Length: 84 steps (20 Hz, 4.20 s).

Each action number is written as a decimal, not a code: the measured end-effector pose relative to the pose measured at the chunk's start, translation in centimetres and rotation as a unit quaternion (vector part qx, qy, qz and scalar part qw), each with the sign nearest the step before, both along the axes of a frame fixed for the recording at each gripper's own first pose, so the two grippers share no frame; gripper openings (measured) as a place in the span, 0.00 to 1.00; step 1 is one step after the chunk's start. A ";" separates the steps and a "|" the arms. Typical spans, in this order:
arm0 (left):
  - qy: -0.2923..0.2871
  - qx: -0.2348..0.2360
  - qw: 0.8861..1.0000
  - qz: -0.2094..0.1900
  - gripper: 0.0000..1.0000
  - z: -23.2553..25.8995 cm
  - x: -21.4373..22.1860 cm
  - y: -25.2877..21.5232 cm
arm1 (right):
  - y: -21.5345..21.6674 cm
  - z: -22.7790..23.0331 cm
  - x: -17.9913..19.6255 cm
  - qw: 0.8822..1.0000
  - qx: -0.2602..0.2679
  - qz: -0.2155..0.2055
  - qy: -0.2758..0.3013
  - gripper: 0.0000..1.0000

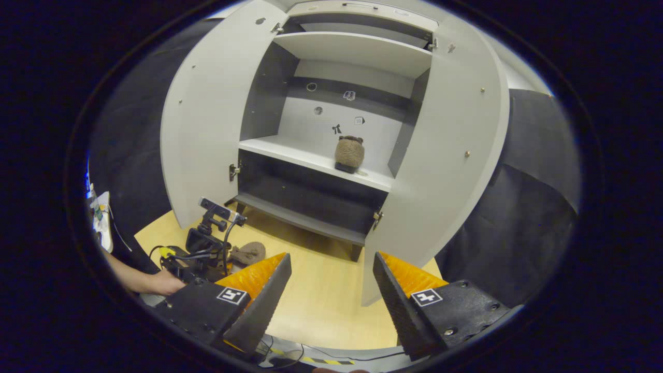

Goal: Grab one shoe with the right hand and put it into the shoe cabinet, grab the other shoe with the left hand and put it into the shoe cabinet; then close the right door with the right hand and the left door with the left hand.

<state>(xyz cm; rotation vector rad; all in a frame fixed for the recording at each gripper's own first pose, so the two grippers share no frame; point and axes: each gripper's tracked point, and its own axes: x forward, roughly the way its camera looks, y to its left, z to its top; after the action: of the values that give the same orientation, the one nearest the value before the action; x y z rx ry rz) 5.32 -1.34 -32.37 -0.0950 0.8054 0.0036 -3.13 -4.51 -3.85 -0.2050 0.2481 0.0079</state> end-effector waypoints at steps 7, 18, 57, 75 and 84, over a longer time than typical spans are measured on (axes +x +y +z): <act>-0.030 -0.004 0.999 -0.014 0.03 7.1 1.6 -0.1 | 0.3 0.2 1.0 1.000 0.005 0.018 -0.002 1.00; -0.106 -0.030 0.993 0.046 0.03 28.8 8.5 0.6 | -1.6 3.0 2.2 0.998 0.034 0.037 -0.043 0.99; -0.455 -0.012 0.890 -0.026 0.84 44.7 6.0 -3.9 | -3.3 6.3 3.7 0.994 -0.017 0.082 -0.074 0.99; -0.516 0.017 0.842 0.157 0.94 49.7 -8.8 -0.8 | -21.2 7.6 -3.3 0.990 0.030 0.002 -0.138 1.00; -0.510 0.006 0.847 0.153 0.94 48.7 -8.2 0.7 | -13.4 8.2 0.6 0.988 0.017 0.077 -0.131 1.00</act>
<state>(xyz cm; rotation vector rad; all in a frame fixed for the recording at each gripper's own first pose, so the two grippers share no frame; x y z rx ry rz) -2.91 -0.64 16.30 -0.1899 -0.2894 0.2440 -2.58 -17.95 4.34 -0.1877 -0.0308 0.1374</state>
